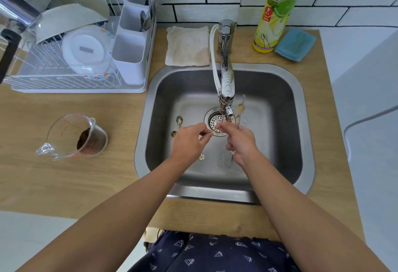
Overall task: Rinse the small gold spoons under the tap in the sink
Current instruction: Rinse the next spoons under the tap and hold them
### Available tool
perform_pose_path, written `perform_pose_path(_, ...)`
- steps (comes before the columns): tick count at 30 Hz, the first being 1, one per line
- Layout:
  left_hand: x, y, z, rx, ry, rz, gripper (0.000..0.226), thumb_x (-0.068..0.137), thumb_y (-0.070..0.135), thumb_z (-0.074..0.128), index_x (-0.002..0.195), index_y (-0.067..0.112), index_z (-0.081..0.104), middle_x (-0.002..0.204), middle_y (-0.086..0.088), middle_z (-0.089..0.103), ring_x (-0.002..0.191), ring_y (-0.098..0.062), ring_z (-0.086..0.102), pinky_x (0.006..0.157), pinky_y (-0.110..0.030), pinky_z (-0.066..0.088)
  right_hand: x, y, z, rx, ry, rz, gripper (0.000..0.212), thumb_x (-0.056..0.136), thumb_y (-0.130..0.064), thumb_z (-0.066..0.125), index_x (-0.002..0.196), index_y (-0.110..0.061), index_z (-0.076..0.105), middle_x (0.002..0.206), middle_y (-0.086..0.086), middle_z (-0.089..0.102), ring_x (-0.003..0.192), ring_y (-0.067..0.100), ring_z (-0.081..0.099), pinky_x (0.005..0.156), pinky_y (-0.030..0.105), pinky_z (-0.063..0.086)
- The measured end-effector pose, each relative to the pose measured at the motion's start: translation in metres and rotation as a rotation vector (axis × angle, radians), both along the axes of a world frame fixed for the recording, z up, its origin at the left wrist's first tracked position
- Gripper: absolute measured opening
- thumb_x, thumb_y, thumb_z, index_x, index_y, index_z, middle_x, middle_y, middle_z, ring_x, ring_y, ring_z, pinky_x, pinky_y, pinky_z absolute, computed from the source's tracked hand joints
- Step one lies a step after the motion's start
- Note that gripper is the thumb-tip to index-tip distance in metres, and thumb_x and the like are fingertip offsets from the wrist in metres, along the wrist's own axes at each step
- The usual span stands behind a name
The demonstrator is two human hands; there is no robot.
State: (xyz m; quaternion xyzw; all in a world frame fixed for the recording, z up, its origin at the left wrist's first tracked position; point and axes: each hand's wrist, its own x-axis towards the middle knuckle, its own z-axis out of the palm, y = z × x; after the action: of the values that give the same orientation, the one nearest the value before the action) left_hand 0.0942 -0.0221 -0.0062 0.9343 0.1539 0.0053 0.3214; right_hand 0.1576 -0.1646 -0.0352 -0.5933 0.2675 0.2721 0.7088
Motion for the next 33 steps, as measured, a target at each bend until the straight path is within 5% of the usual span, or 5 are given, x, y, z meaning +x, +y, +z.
perform_pose_path(8,-0.002,0.001,-0.004,-0.034,-0.05,0.045,0.017,0.09,0.032,0.073,0.084,0.017,0.073,0.08,0.008,0.074,0.066,-0.011,0.056,0.054,-0.025,0.038,-0.007,0.008,0.0,-0.003,-0.04,0.126,0.018,0.083,-0.024,0.085,0.069,-0.018,0.075,0.061,-0.006,0.068,0.038,0.008,0.023,0.037,0.019,0.021)
perform_pose_path(12,-0.003,0.003,-0.002,-0.056,-0.011,-0.001,0.015,0.091,0.032,0.073,0.088,0.018,0.076,0.083,0.009,0.075,0.067,-0.004,0.061,0.063,-0.031,0.052,0.014,0.001,0.004,-0.057,0.007,-0.079,0.025,0.09,-0.02,0.077,0.066,-0.015,0.072,0.083,0.003,0.081,0.037,0.007,0.022,0.037,0.019,0.022)
perform_pose_path(19,-0.001,0.0,0.014,-0.982,0.422,0.086,0.045,0.094,0.051,0.063,0.116,0.012,0.06,0.088,-0.006,0.078,0.082,-0.023,0.076,0.051,-0.026,0.051,0.004,0.004,0.007,0.027,-0.03,0.117,0.02,0.099,-0.025,0.068,0.085,-0.015,0.08,0.084,-0.004,0.08,0.039,0.005,0.027,0.037,0.02,0.027)
perform_pose_path(25,-0.006,0.003,0.012,-0.822,0.427,-0.014,0.023,0.105,0.025,0.051,0.109,0.003,0.054,0.07,-0.009,0.068,0.04,-0.018,0.055,0.035,-0.02,0.032,0.002,0.0,0.005,-0.035,-0.058,0.133,0.02,0.085,-0.021,0.083,0.099,-0.021,0.069,0.058,-0.013,0.058,0.042,0.004,0.034,0.039,0.021,0.028)
perform_pose_path(33,-0.011,0.004,0.009,-0.602,0.385,-0.09,0.019,0.103,0.033,0.051,0.092,0.017,0.051,0.048,-0.002,0.057,0.03,-0.017,0.036,0.036,-0.02,0.032,0.002,0.007,0.006,-0.303,-0.272,0.106,0.025,0.105,-0.031,0.055,0.089,-0.017,0.069,0.079,-0.002,0.08,0.045,-0.006,0.054,0.057,0.024,0.037)
